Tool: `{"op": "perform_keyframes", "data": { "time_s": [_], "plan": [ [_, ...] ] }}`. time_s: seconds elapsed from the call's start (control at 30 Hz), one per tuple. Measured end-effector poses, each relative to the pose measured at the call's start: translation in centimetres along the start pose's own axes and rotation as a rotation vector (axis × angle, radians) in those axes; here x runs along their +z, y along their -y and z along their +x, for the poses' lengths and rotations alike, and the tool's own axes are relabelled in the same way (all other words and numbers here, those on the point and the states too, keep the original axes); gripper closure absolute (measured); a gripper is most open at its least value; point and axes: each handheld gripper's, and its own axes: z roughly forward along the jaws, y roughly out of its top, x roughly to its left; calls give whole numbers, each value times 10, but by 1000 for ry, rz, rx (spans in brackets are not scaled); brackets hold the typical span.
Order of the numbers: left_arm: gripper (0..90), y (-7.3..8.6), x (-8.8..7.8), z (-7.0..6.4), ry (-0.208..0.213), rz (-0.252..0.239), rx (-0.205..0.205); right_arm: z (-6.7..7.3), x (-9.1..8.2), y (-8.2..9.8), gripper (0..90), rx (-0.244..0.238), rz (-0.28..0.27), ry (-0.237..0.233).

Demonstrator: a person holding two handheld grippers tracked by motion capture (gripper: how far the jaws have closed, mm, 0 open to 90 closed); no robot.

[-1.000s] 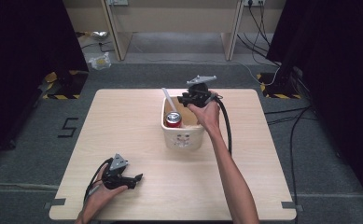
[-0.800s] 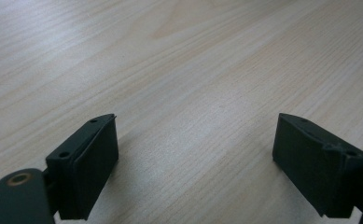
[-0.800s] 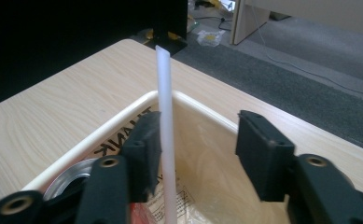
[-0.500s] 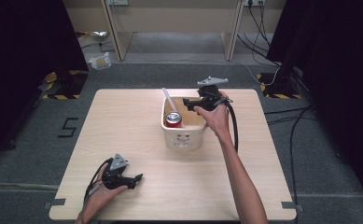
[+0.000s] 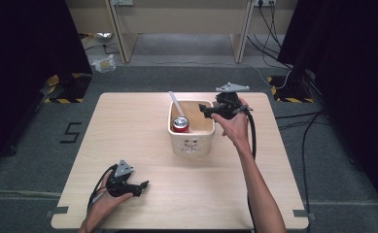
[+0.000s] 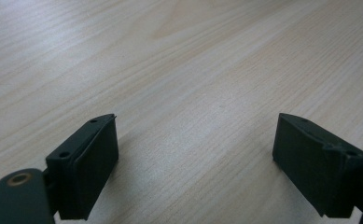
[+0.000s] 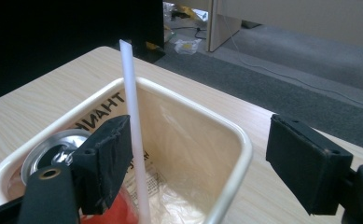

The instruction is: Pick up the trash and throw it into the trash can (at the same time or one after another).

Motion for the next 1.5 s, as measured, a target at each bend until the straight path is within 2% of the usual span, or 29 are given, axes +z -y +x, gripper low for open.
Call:
{"op": "perform_keyframes", "data": {
  "time_s": [0.47, 0.9, 1.5],
  "plan": [
    [135, 0, 0, 0, -1, -3, -3, -10, -37, 17, 219, -18, -34, 39],
    [135, 0, 0, 0, 0, -2, -2, -14, -50, 32, 213, -33, -25, 64],
    [135, 0, 0, 0, 1, 3, 0, -19, -72, 58, 198, -42, -24, 74]
  ]
}}
